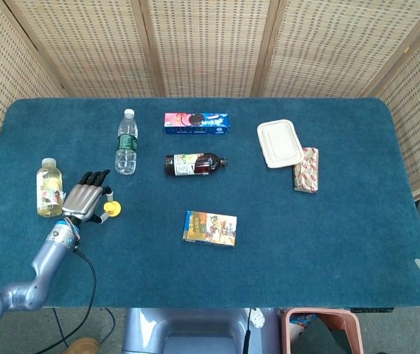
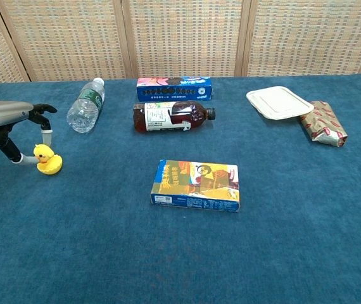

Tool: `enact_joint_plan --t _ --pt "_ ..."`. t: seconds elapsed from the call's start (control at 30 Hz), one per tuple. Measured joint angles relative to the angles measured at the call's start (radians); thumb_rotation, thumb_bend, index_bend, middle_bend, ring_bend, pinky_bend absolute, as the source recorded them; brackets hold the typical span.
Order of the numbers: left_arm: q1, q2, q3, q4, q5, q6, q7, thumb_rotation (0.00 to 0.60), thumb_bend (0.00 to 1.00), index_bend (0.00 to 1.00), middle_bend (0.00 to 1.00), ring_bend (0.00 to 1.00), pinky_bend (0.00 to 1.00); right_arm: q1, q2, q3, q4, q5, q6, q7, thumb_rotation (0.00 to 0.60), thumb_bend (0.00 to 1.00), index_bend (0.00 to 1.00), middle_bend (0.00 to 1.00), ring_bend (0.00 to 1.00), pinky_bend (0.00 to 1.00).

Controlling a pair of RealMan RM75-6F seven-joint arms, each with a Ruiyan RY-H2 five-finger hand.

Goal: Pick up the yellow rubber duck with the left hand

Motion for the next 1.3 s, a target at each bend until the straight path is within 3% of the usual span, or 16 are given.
enact_joint_plan --t 0.47,0.63,0.83,1.0,1.13,1.3 --pt "-0.026 -0.052 0.013 0.067 -0.043 -0.01 0.004 0.6 0.33 0.53 0.0 0.0 0.0 0.001 -0.001 0.0 0.0 -0.001 -0.001 -0.002 0.6 0.0 0.0 0.0 0.0 0.0" --pt "-0.033 -0.068 0.014 0.09 -0.047 -0.002 0.0 0.6 0.33 0.38 0.0 0.0 0.0 0.001 -0.002 0.0 0.002 0.003 -0.004 -0.004 0.6 0.0 0.0 0.0 0.0 0.0" --pt "-0.04 -0.05 0.021 0.069 -0.07 -0.021 0.006 0.6 0.26 0.1 0.0 0.0 0.0 0.001 -0.003 0.001 0.001 0.002 -0.003 -0.006 0.6 0.0 0.0 0.0 0.0 0.0" --pt "-0.038 -0.025 0.022 0.035 -0.067 -0.008 -0.002 0.6 0.22 0.01 0.0 0.0 0.0 0.0 -0.002 0.0 -0.001 0.001 -0.001 -0.002 0.6 0.0 0.0 0.0 0.0 0.0" --pt "-0.029 0.004 0.014 -0.002 -0.055 0.014 -0.025 0.6 0.02 0.0 0.0 0.0 0.0 -0.001 0.0 0.0 -0.001 -0.001 -0.001 0.001 0.6 0.0 0.0 0.0 0.0 0.0" --pt "0.023 0.089 -0.002 -0.109 -0.009 0.109 -0.092 0.6 0.0 0.0 0.0 0.0 0.0 -0.004 0.003 -0.001 -0.003 -0.008 0.005 0.012 0.6 0.0 0.0 0.0 0.0 0.0"
